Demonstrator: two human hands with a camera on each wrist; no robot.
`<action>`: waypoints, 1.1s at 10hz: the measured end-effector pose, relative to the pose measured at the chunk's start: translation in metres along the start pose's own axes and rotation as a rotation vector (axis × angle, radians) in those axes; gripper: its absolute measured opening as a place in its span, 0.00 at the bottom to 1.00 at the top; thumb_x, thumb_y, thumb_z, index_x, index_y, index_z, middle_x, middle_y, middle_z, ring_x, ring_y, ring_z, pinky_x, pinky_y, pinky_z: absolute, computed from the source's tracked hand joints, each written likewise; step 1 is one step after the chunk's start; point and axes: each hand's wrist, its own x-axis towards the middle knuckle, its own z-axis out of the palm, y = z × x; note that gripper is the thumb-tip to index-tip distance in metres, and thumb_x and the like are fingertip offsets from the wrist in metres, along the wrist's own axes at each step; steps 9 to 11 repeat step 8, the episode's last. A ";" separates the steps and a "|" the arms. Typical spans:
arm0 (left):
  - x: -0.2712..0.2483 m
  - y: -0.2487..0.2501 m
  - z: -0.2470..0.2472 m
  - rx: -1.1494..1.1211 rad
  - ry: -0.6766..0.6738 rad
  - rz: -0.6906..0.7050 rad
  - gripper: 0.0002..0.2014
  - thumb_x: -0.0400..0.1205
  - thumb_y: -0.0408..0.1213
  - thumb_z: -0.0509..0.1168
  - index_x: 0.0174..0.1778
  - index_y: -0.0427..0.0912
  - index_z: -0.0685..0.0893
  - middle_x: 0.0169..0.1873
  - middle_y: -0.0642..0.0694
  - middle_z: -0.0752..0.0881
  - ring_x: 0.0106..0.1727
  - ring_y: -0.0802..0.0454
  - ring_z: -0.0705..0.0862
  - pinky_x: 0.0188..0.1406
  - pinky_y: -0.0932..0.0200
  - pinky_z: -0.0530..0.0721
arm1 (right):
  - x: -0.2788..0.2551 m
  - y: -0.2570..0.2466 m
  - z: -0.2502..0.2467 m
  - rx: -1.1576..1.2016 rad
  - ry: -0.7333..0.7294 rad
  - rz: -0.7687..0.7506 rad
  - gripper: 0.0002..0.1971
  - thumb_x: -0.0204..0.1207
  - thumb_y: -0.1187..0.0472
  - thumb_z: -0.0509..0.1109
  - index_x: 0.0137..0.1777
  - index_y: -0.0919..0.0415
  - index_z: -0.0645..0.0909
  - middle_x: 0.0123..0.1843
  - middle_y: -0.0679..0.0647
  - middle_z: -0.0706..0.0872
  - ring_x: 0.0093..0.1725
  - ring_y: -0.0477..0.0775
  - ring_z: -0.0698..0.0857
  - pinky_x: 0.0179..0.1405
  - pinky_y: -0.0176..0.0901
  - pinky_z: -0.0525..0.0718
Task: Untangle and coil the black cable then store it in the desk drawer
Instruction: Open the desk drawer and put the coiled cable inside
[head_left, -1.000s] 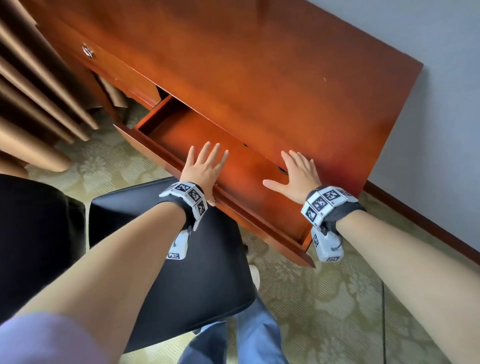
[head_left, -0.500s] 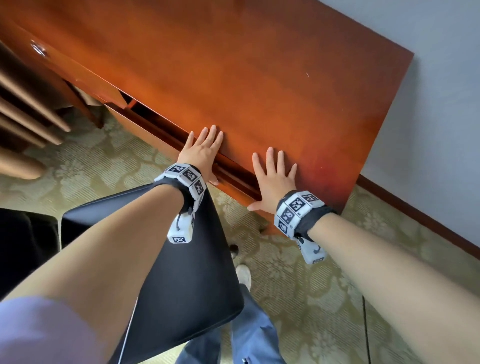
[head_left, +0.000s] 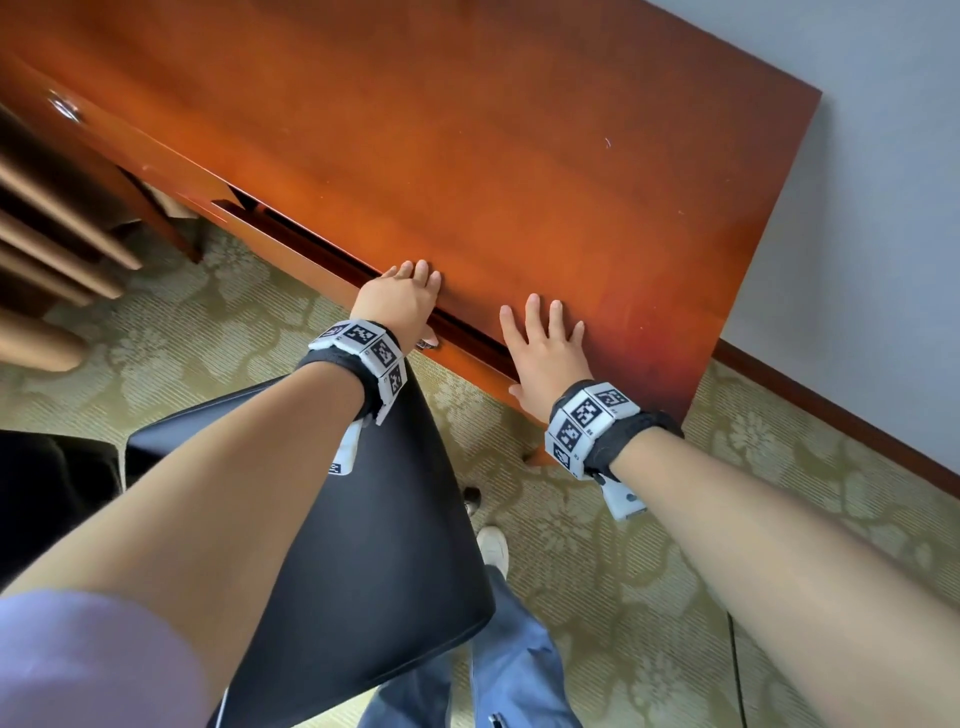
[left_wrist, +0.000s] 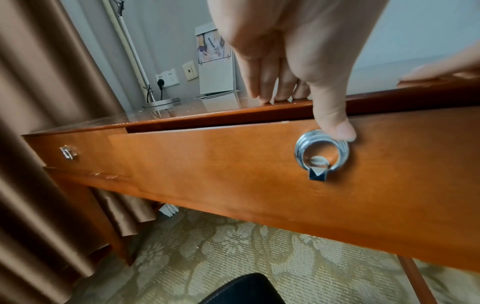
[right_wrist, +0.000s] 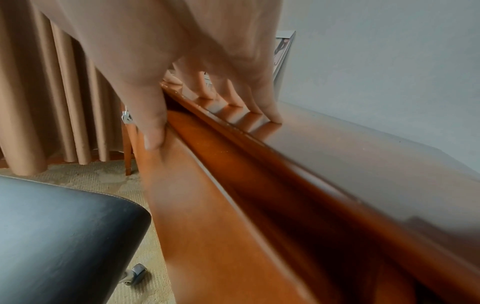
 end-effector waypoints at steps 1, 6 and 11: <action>-0.001 0.000 0.001 0.018 0.004 0.003 0.40 0.81 0.49 0.64 0.81 0.36 0.51 0.80 0.40 0.55 0.82 0.44 0.54 0.80 0.52 0.55 | 0.000 -0.001 0.000 -0.015 -0.013 0.002 0.46 0.77 0.52 0.69 0.83 0.58 0.40 0.83 0.68 0.44 0.81 0.75 0.48 0.75 0.74 0.59; -0.002 0.001 -0.004 -0.128 0.136 -0.093 0.22 0.86 0.51 0.53 0.68 0.40 0.78 0.62 0.39 0.80 0.60 0.38 0.80 0.50 0.49 0.78 | 0.008 0.013 -0.015 -0.098 -0.017 -0.053 0.36 0.79 0.62 0.65 0.82 0.53 0.50 0.82 0.63 0.56 0.78 0.69 0.62 0.64 0.59 0.77; -0.030 0.001 -0.036 -0.236 0.090 -0.113 0.27 0.85 0.51 0.57 0.79 0.44 0.64 0.56 0.38 0.84 0.54 0.39 0.84 0.41 0.50 0.78 | 0.001 0.025 -0.065 0.168 -0.251 -0.030 0.36 0.80 0.54 0.67 0.83 0.52 0.53 0.82 0.59 0.62 0.76 0.63 0.69 0.71 0.55 0.73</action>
